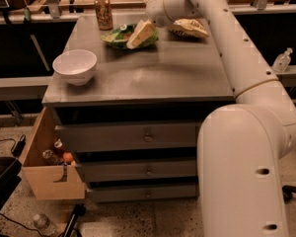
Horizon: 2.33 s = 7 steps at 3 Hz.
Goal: Pick green rice chip bag
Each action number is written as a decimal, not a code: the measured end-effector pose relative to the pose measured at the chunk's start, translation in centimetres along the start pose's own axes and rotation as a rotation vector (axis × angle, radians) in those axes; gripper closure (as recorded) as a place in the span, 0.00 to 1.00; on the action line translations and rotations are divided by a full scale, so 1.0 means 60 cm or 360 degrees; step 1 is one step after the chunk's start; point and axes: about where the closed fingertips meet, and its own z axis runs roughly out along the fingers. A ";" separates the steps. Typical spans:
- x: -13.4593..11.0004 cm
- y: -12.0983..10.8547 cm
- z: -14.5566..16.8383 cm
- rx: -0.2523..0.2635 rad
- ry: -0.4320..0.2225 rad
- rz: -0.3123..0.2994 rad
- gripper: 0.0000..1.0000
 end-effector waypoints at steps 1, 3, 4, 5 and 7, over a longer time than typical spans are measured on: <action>0.007 0.003 0.026 -0.0028 0.0044 -0.0002 0.00; 0.037 0.006 0.087 -0.0075 0.0208 -0.0044 0.00; 0.065 0.010 0.109 -0.0091 0.0339 -0.0061 0.14; 0.108 0.000 0.105 -0.0052 0.0500 -0.0046 0.31; 0.115 0.009 0.118 -0.0069 0.0510 -0.0042 0.87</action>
Offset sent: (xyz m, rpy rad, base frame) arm 0.0491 0.0262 -0.0257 -0.1434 0.0117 -0.0400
